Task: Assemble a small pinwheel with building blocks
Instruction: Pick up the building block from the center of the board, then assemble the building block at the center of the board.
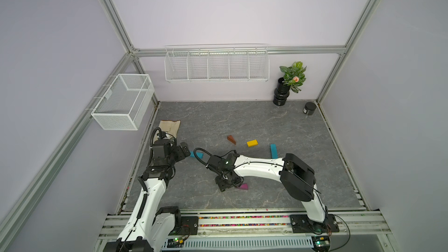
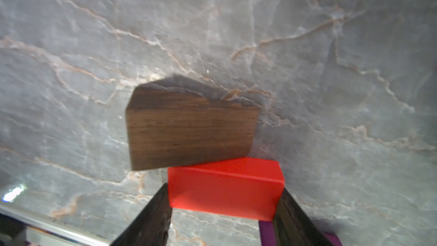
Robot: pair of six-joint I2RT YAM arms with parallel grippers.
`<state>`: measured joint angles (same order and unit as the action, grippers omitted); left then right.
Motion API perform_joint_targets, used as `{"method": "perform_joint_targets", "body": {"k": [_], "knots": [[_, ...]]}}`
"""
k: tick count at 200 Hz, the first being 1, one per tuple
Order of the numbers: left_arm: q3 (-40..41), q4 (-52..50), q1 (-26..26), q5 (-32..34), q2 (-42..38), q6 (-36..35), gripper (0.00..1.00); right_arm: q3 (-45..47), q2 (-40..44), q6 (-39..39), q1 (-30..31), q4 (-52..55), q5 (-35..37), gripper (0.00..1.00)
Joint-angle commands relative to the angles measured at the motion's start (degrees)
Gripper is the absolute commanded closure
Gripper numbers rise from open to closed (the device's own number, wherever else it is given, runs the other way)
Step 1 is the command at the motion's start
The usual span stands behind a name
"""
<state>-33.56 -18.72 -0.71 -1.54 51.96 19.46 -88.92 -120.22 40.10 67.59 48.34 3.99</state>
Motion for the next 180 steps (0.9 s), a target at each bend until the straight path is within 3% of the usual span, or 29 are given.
{"method": "perform_joint_targets", "body": {"k": [1, 38, 92, 141, 180], "knots": [[-1.26, 0.25, -0.17, -0.52, -0.05, 0.77, 0.00, 1.74, 1.25, -0.58, -0.43, 1.32, 2.52, 0.44], [-1.42, 0.01, -0.18, -0.54, 0.66, 0.66, 0.01, 1.18, 6.41, -4.34, -3.23, 1.90, 4.21, 0.44], [-1.38, 0.31, -0.17, -0.88, 0.61, 0.45, 0.00, -0.36, 10.80, -13.09, -15.06, 2.75, 5.94, 0.44], [-1.07, 1.23, -0.17, -2.10, 0.94, 0.08, 0.00, -5.55, 5.38, -21.96, -26.37, 0.44, 4.70, 0.44], [-1.06, 1.84, -0.23, -3.28, 1.63, -0.04, 0.00, -14.32, -2.84, -26.99, -30.48, 1.38, 3.58, 0.44]]}}
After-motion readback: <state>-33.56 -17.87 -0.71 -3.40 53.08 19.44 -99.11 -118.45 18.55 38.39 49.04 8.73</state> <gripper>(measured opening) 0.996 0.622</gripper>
